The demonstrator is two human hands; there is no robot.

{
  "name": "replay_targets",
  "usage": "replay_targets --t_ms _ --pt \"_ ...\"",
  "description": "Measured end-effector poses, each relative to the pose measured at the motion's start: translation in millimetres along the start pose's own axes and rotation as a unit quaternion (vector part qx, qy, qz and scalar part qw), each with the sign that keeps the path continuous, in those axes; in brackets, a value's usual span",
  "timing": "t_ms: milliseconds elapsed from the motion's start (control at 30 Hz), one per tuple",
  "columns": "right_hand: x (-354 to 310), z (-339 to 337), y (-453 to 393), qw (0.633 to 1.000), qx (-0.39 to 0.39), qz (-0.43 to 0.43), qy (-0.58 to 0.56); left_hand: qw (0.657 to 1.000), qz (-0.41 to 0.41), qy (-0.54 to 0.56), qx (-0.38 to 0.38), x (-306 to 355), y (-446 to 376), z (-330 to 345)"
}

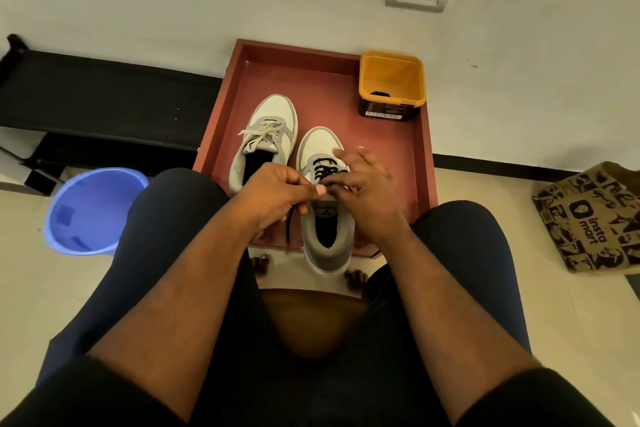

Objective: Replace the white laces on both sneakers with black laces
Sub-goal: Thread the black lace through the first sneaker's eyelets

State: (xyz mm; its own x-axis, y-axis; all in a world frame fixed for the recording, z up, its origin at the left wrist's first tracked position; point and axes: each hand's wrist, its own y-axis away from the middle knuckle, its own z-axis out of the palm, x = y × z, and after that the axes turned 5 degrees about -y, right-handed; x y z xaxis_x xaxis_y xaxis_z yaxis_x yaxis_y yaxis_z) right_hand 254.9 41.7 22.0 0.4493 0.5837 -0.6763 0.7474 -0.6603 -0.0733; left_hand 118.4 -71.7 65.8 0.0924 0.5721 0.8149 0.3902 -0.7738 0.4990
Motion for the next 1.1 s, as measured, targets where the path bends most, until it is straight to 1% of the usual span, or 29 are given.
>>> replay_targets --t_ms 33,67,100,167,233,333,367,467,533,567,600,633,667,700,733,767,833,867,933,1000,1067,1100 --pt "5.4 -3.7 -1.9 0.998 0.034 0.04 -0.026 1.0 0.0 0.003 0.01 -1.2 -0.8 -3.3" --pt "10.1 -9.0 -3.7 0.996 0.051 0.077 -0.023 1.0 0.0 0.006 0.017 -2.5 -1.5 -6.6" --pt "14.2 -13.9 -5.5 0.993 0.048 0.105 0.008 1.0 0.003 0.006 0.02 -2.8 -2.2 -9.5" --pt "17.1 -19.1 -6.1 0.988 0.015 0.126 0.085 1.0 0.016 0.001 0.01 -1.8 -2.4 -11.1" --pt "16.1 -18.6 -4.2 0.986 0.013 0.123 0.116 1.0 0.025 -0.003 -0.005 0.9 -1.2 -11.3" --pt "20.2 -22.9 -7.0 0.977 0.063 0.182 0.09 1.0 0.03 -0.003 0.004 2.2 -0.8 -11.3" --pt "21.2 -23.1 -8.8 0.975 0.066 0.197 0.084 0.999 0.032 -0.001 0.009 1.0 -2.0 -9.3" --pt "20.7 -16.6 -9.9 0.976 0.04 0.183 0.106 1.0 0.023 0.018 0.011 -3.9 -7.7 1.3" --pt "16.6 -14.5 -8.4 0.98 0.034 0.166 0.102 0.998 0.028 0.042 0.025 -7.6 -12.9 7.9" --pt "13.5 -14.8 -7.3 0.988 0.037 0.13 0.076 0.997 0.039 0.053 0.04 -9.1 -16.1 10.3" --pt "10.1 -14.8 -6.6 0.997 0.043 0.065 0.022 0.995 0.052 0.06 0.059 -11.1 -20.2 12.2" --pt "7.5 -14.2 -6.3 0.998 0.049 -0.01 -0.042 0.993 0.064 0.058 0.08 -12.7 -24.1 14.5" --pt "6.2 -11.4 -5.1 0.993 0.051 -0.062 -0.088 0.991 0.075 0.05 0.101 -14.8 -28.2 16.8" --pt "5.6 -7.3 -4.0 0.988 0.047 -0.085 -0.117 0.988 0.088 0.033 0.123 -16.1 -31.7 18.9" --pt "4.7 -3.0 -2.2 0.986 0.035 -0.075 -0.141 0.984 0.103 0.013 0.142 -18.1 -34.6 21.4" --pt "2.2 -0.5 -1.0 0.984 0.018 -0.045 -0.171 0.981 0.119 -0.005 0.154 -18.4 -35.4 24.1" --pt "1.0 3.0 0.5 0.973 -0.025 0.004 -0.228 0.977 0.14 -0.026 0.161 -17.6 -34.6 30.5" --pt "1.5 4.4 1.4 0.971 -0.036 0.006 -0.237 0.976 0.145 -0.023 0.16 -17.6 -34.2 33.8" --pt "2.8 5.5 2.0 0.974 -0.034 0.004 -0.226 0.974 0.147 -0.013 0.169 -18.8 -35.1 38.2" --pt "5.7 5.0 -0.3 0.982 -0.012 0.009 -0.188 0.972 0.13 -0.011 0.194 -21.2 -37.8 37.5" --pt "10.9 4.7 -2.9 0.99 0.008 0.018 -0.139 0.972 0.097 -0.034 0.209 -25.4 -40.3 33.4" --pt "13.0 4.5 -4.0 0.993 0.016 0.025 -0.116 0.974 0.083 -0.059 0.204 -26.8 -39.9 31.5"
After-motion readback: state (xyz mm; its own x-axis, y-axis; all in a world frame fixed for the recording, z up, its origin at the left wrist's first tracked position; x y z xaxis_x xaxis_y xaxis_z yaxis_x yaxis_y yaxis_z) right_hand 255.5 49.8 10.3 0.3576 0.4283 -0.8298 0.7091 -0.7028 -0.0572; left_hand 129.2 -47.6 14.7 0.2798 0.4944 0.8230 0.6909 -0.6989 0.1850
